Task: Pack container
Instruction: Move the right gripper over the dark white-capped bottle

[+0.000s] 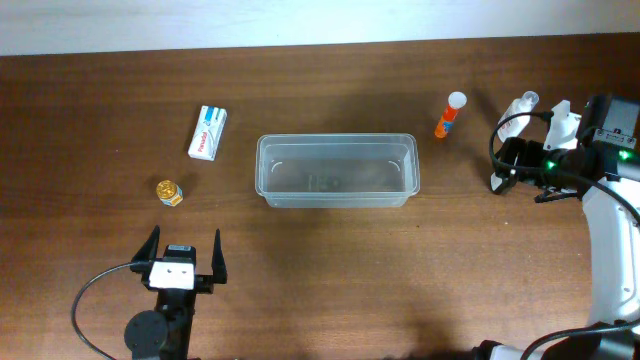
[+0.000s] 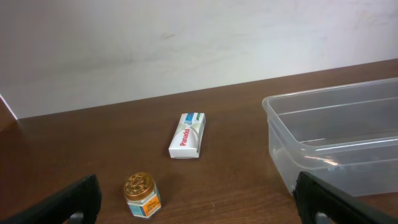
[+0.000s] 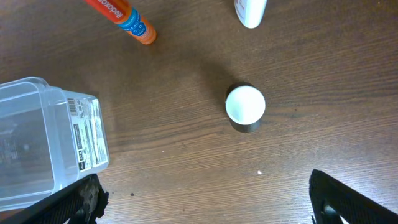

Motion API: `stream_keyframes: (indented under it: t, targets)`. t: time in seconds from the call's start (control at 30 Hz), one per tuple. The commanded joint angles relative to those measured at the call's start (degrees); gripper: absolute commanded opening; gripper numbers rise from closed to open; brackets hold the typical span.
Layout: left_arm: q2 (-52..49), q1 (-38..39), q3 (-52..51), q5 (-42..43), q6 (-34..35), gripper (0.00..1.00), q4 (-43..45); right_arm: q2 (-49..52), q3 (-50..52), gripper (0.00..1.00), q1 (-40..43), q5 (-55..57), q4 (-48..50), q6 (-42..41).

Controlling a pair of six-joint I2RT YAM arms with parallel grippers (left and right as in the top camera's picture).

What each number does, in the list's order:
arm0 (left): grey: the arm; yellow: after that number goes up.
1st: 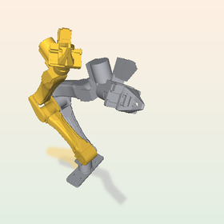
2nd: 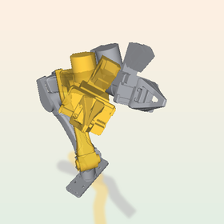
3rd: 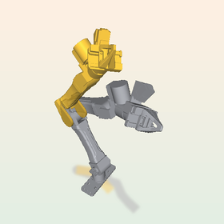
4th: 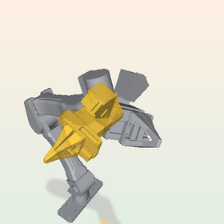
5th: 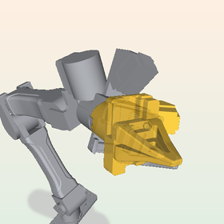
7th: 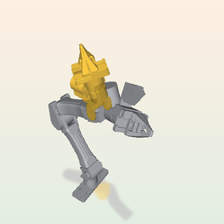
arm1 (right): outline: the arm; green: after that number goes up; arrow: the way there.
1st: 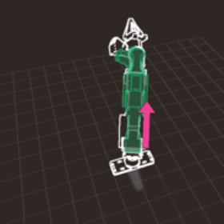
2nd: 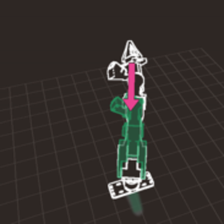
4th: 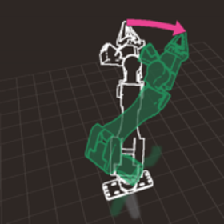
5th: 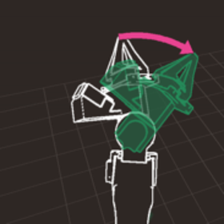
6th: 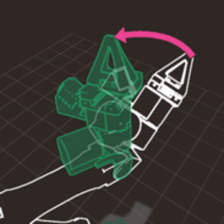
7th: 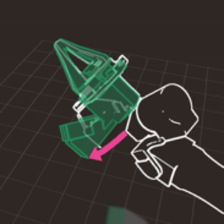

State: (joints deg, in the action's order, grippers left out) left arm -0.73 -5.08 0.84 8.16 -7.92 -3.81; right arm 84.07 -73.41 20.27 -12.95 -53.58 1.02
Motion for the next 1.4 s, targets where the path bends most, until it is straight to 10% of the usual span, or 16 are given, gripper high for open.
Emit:
stream_keyframes:
  t: [0.0,1.37]
  targets:
    - [0.39,-0.39,-0.35,-0.26,-0.92,0.99,-0.07,0.46,-1.07,0.98,0.44,-1.31,-0.17,-1.25]
    - [0.39,-0.39,-0.35,-0.26,-0.92,0.99,-0.07,8.66,-0.85,0.98,0.44,3.98,5.29,7.23]
